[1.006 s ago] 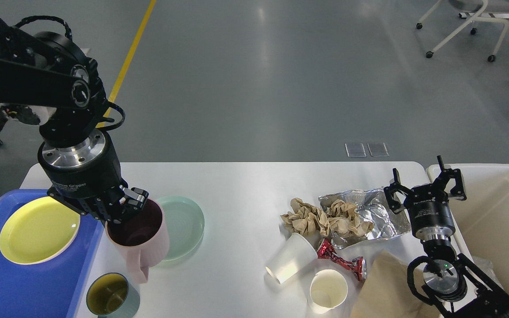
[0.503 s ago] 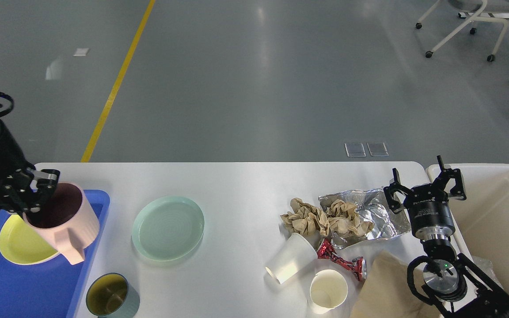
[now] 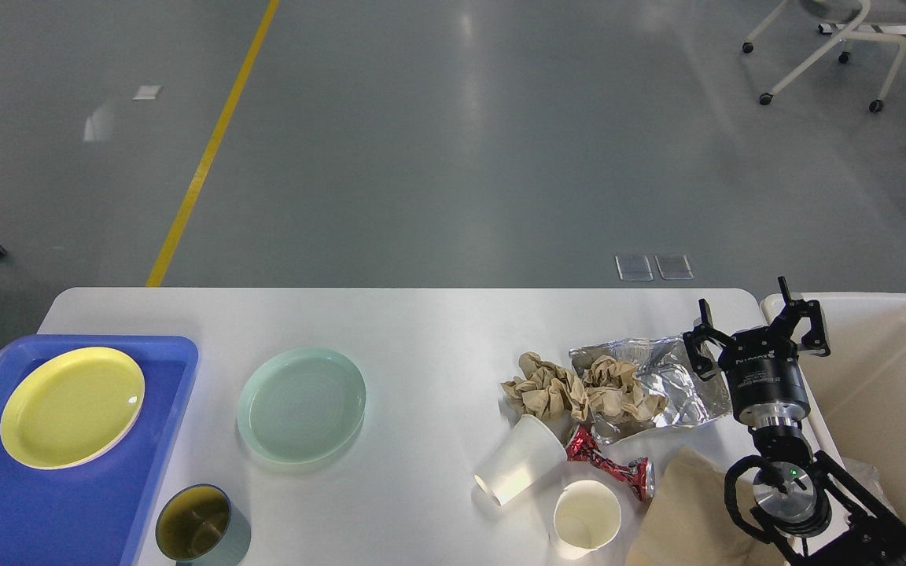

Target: Tidy desktop

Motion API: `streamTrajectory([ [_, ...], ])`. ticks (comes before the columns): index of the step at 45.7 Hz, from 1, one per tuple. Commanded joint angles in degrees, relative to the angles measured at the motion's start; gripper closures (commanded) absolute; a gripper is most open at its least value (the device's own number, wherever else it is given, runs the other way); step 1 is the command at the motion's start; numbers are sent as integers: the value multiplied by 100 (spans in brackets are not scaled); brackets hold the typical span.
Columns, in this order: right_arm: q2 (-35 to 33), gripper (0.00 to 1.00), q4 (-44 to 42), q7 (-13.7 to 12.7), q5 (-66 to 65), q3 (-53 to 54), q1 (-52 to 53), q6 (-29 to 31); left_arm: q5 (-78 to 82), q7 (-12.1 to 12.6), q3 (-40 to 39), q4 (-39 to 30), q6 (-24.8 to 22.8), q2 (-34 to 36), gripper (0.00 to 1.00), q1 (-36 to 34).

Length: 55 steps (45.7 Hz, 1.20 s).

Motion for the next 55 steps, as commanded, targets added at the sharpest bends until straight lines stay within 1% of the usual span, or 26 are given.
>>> streamTrajectory([
  [1,0,0,-1,-4,-1,0,0,0,187,-73,-1515,835,24,129,100,1791],
  [4,0,0,-1,-4,-1,0,0,0,213,-74,-2289,1187,32,103,100,2626],
  [7,0,0,-1,-4,-1,0,0,0,283,-74,-2905,1503,32,76,100,3295],
  [10,0,0,-1,-4,-1,0,0,0,319,-82,-3380,1732,32,6,100,3805],
  [14,0,0,-1,-4,-1,0,0,0,371,-91,-3741,1943,50,-3,100,4192],
  [17,0,0,-1,4,-1,0,0,0,363,-126,-3820,2101,59,-3,100,4298],
  [22,0,0,-1,4,-1,0,0,0,371,-363,-3803,2277,164,-12,100,4360],
  [28,0,0,-1,-4,-1,0,0,0,354,-434,-3820,2401,454,-29,100,4509],
  [37,0,0,-1,4,-1,0,0,0,328,-610,-3847,2401,516,-38,100,4676],
  [50,0,0,-1,4,-1,0,0,0,319,-671,-3891,2401,604,-144,98,4826],
  [55,0,0,-1,-4,-1,0,0,0,319,-662,-3882,2401,691,-152,95,4826],
])
